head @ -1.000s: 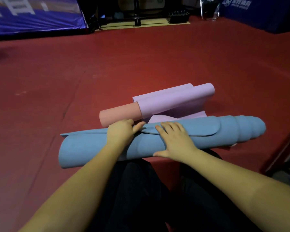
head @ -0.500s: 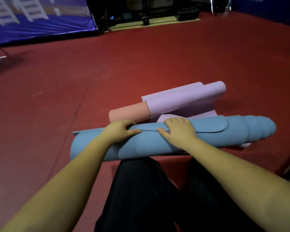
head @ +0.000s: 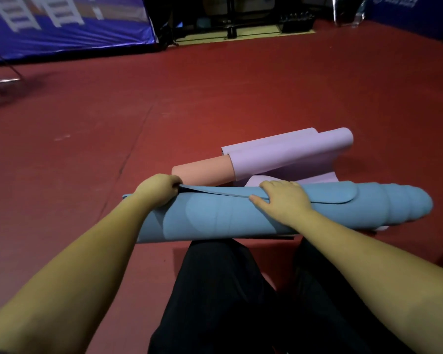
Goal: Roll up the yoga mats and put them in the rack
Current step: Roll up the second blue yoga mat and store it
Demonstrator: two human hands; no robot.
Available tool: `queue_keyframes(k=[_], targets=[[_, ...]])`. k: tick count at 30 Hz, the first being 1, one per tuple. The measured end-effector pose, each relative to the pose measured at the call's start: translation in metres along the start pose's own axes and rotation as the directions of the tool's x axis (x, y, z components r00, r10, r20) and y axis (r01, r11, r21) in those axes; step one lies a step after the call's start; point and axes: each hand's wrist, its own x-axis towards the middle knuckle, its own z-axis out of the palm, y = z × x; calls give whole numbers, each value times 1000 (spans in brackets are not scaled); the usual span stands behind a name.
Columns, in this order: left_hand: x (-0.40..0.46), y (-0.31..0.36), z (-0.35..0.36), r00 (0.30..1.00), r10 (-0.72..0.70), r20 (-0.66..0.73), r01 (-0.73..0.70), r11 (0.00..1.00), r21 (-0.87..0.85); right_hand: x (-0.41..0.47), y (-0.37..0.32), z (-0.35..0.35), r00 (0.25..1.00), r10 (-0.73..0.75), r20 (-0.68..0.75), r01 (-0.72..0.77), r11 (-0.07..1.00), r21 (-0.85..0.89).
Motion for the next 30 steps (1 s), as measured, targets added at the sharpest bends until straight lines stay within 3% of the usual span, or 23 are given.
queue_keyframes(k=[4, 6, 9, 10, 12, 14, 15, 16, 18, 24, 27, 30], targets=[[-8, -22, 6, 970, -196, -147, 197, 980, -9, 1, 0, 1, 1000, 4, 14, -5, 1000, 6], [-19, -14, 10, 925, -288, -249, 264, 956, -128, 1, 1, 1, 1000, 13, 13, -13, 1000, -9], [-55, 19, 27, 783, -380, -492, 74, 843, -532, 3, 1, 1, 999, 30, 20, -30, 999, -31], [-72, 36, 36, 766, -410, -495, -8, 764, -645, 4, 0, 1, 999, 38, 24, -37, 999, -34], [-101, 74, 57, 830, -480, -285, -35, 464, -885, 7, 1, -1, 998, 52, 32, -51, 998, -23], [-113, 107, 75, 886, -425, 184, 186, -39, -982, 9, 0, -4, 996, 64, 59, -65, 998, 15], [-113, 120, 84, 855, -302, 423, 332, -307, -892, 9, -2, -6, 995, 65, 79, -67, 997, 29], [-112, 130, 92, 805, -152, 573, 433, -511, -743, 10, -3, -7, 993, 67, 101, -71, 997, 39], [-107, 142, 108, 774, -30, 632, 422, -719, -552, 10, -7, -11, 986, 73, 149, -82, 995, 55], [-94, 174, 92, 834, -99, 542, 202, -860, -468, 5, -7, -19, 983, 102, 152, -112, 992, 58], [-79, 174, 84, 874, -160, 459, 133, -829, -543, 8, 5, -33, 968, 190, 163, -207, 973, 100], [-55, 175, 54, 896, -225, 384, 59, -796, -603, 12, 23, -61, 935, 300, 191, -346, 888, 302]])
